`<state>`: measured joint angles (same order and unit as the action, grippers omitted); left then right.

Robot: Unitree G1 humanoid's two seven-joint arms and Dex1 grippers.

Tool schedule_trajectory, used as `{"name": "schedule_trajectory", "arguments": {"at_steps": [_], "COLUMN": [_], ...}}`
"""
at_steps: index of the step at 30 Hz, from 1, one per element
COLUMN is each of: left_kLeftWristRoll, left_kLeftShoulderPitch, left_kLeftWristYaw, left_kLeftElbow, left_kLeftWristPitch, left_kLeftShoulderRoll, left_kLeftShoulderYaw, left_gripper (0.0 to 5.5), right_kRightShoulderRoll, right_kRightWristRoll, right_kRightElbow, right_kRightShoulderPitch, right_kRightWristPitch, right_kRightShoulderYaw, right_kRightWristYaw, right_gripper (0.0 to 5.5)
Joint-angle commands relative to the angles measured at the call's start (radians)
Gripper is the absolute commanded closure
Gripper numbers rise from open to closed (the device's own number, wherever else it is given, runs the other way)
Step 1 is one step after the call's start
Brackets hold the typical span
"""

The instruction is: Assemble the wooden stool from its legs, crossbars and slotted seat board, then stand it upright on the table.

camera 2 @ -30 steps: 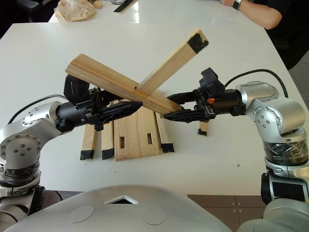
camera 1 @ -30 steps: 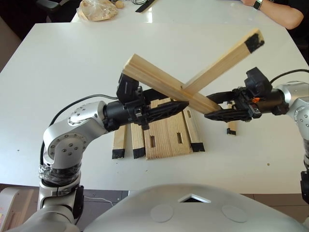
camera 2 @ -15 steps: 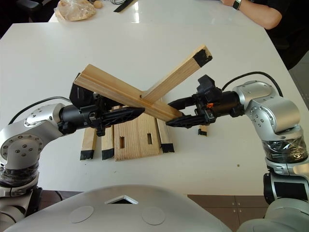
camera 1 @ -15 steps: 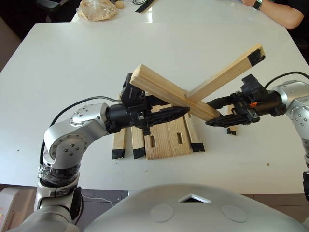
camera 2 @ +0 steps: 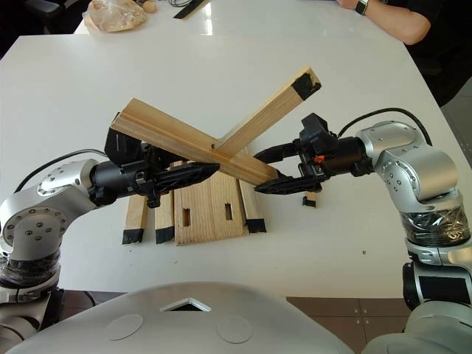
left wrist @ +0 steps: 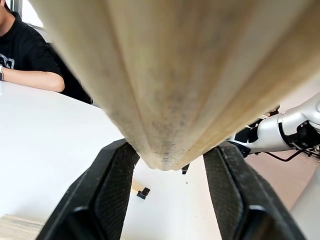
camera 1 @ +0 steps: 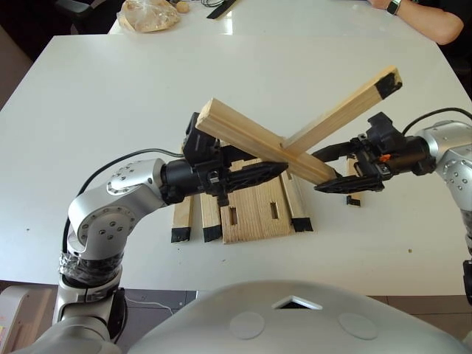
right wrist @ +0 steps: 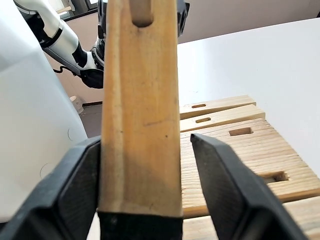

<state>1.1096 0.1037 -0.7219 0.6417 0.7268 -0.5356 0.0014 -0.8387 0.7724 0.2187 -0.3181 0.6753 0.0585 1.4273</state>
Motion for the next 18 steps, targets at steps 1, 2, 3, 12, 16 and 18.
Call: {"name": "schedule_trajectory", "arguments": {"at_steps": [1,2,3,12,16,18], "left_kLeftWristRoll": [-0.092,-0.097,-0.103,-0.095,-0.087,-0.108], "left_kLeftShoulderPitch": [-0.032,-0.036,-0.038,-0.264,-0.395,-0.422], "left_kLeftWristYaw": [-0.046,-0.049,-0.052,-0.211,-0.337,-0.376], "left_kLeftElbow": [-0.032,-0.036,-0.042,0.063,0.109,0.094], "left_kLeftWristPitch": [-0.036,-0.041,-0.047,-0.012,0.006,0.001], "left_kLeftShoulderRoll": [-0.036,-0.041,-0.046,-0.291,-0.394,-0.423], "left_kLeftShoulderYaw": [-0.004,0.011,0.027,0.322,0.426,0.45], "left_gripper": [3.41,3.41,3.41,3.42,3.44,3.44], "right_kRightShoulderRoll": [0.004,0.006,0.009,0.011,0.024,0.034], "right_kRightWristRoll": [0.127,0.137,0.145,0.172,0.148,0.134], "right_kRightElbow": [0.003,0.001,-0.002,-0.037,0.009,0.031], "right_kRightShoulderPitch": [-0.031,-0.027,-0.023,0.011,0.089,0.126], "right_kRightWristPitch": [0.098,0.107,0.113,0.105,0.072,0.052], "right_kRightShoulderYaw": [-0.099,-0.114,-0.13,-0.274,-0.3,-0.297], "right_kRightWristYaw": [-0.035,-0.045,-0.059,-0.152,-0.186,-0.2], "right_gripper": [2.51,2.51,2.51,2.51,2.51,2.51]}}
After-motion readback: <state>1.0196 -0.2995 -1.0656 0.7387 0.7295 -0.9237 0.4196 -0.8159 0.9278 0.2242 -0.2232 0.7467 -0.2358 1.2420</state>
